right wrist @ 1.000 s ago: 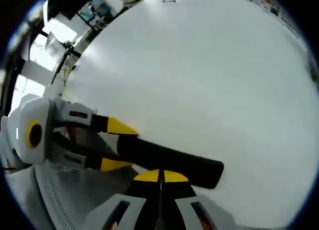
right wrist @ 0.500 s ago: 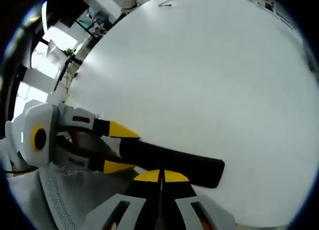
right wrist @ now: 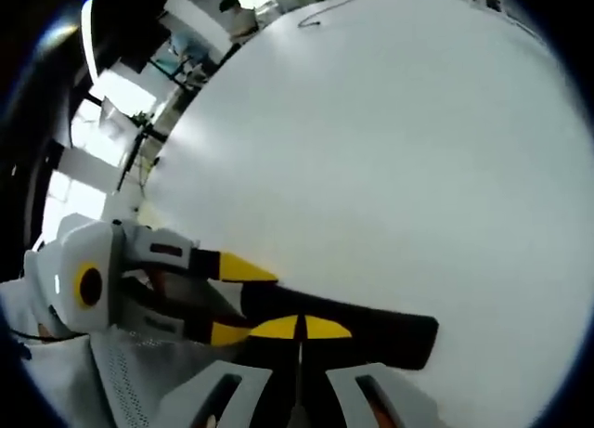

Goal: Press the specified remote control buttons in sequence, fully releasing each button before pressing the next.

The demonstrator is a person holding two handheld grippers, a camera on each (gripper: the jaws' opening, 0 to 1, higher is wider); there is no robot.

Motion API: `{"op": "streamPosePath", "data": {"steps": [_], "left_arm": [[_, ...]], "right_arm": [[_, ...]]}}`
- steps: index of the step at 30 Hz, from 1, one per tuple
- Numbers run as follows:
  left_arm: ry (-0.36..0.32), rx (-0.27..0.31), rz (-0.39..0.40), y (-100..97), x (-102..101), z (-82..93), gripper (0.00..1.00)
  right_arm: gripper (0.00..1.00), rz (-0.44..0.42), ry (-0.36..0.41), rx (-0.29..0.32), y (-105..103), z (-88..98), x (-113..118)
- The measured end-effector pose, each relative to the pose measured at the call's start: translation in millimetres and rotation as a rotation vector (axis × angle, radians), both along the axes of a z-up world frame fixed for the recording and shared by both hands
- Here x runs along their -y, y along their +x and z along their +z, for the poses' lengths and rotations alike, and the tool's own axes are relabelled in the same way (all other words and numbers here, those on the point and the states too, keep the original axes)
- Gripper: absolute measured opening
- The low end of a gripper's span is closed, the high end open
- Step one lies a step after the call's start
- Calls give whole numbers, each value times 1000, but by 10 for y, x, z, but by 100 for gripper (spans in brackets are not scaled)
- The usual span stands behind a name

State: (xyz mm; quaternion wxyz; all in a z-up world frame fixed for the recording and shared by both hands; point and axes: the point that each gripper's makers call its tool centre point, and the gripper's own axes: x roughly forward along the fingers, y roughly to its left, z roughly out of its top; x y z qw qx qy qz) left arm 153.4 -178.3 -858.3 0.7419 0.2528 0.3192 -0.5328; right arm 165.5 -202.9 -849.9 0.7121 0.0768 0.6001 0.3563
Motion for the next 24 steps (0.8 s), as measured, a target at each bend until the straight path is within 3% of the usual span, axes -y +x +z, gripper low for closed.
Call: {"op": "streamPosePath", "data": {"steps": [15, 24], "left_arm": [[-14, -13, 8, 5, 4, -2, 24], [-20, -17, 12, 14, 4, -5, 24]], "right_arm": [[0, -92, 66, -82, -6, -4, 56], [0, -76, 72, -60, 19, 25, -6]]}}
